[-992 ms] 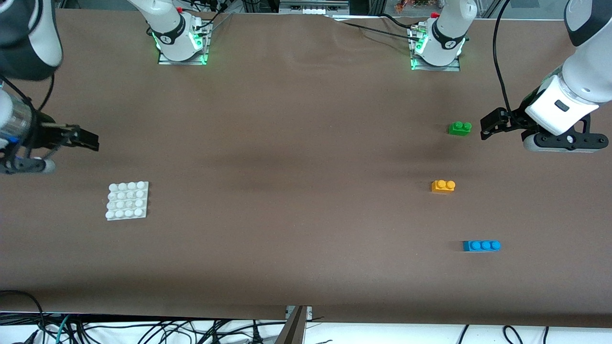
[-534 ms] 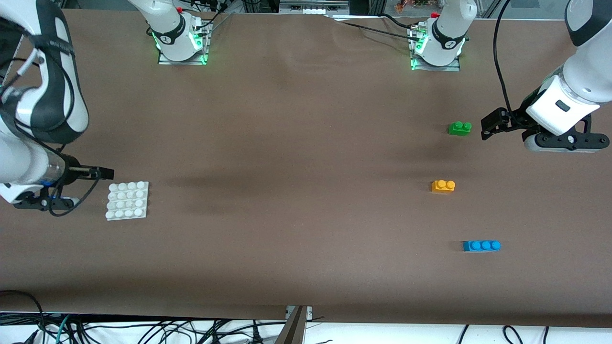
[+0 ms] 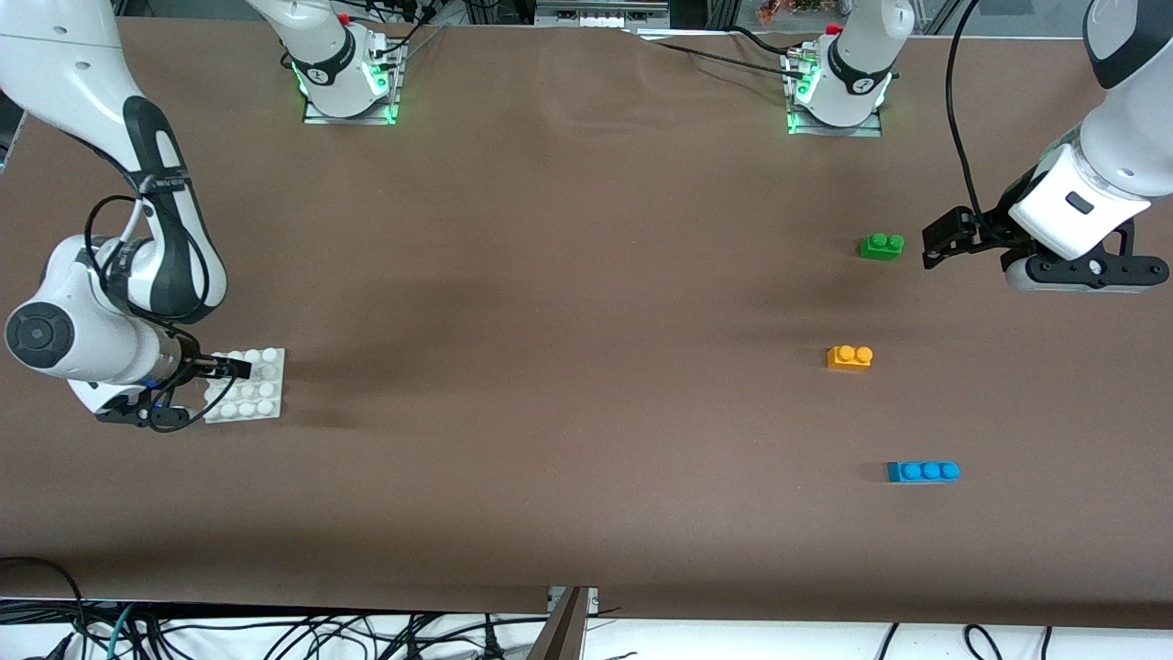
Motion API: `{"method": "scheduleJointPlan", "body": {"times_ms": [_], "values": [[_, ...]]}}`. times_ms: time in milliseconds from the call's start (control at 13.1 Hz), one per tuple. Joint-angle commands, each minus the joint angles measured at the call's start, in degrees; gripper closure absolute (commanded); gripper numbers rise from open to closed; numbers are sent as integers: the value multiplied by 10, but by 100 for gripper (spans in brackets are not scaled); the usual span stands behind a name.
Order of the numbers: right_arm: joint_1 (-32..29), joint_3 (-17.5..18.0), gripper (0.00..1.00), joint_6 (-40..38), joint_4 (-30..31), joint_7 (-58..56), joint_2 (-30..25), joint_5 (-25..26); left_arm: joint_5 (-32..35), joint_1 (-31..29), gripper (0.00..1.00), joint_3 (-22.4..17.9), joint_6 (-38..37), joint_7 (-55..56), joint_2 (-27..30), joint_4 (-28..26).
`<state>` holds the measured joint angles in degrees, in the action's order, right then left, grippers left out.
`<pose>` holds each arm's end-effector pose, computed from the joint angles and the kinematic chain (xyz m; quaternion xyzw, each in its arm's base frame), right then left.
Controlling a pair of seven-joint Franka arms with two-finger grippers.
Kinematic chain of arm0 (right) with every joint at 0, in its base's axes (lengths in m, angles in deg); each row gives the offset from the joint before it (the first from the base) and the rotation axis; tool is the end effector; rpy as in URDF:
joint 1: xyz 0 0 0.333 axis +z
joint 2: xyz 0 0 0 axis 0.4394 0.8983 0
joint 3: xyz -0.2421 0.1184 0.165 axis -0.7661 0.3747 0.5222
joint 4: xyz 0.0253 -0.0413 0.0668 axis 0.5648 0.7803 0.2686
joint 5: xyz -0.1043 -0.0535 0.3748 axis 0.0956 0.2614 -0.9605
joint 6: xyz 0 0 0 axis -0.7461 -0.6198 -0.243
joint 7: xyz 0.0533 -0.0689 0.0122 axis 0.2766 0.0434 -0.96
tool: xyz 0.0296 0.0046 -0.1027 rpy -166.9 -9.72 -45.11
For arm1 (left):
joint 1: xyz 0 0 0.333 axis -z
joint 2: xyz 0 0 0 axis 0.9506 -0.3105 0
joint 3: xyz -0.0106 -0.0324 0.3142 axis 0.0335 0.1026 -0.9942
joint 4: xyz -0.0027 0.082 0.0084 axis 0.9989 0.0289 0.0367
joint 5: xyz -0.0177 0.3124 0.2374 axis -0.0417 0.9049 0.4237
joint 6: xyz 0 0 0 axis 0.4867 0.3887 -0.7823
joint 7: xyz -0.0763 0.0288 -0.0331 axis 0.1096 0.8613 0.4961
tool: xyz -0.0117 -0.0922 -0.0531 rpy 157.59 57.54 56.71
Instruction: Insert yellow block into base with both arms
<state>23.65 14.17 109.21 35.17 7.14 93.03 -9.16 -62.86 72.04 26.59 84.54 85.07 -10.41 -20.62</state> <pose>0.6632 -0.0750 0.2417 0.9970 -0.0245 -0.0524 0.0510 0.5775 -0.0686 0.5786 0.9999 0.0032 -0.0106 0.0102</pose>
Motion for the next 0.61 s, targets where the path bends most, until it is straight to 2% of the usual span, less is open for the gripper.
{"method": "scheduleJointPlan", "body": {"times_ms": [0, 534], "values": [[-4, -5, 0, 39, 8, -2, 15, 7, 15, 0, 0, -1, -13, -16, -5, 16], [-7, -9, 0, 66, 19, -30, 28, 7, 15, 0, 0, -1, -13, -16, -5, 16]]}}
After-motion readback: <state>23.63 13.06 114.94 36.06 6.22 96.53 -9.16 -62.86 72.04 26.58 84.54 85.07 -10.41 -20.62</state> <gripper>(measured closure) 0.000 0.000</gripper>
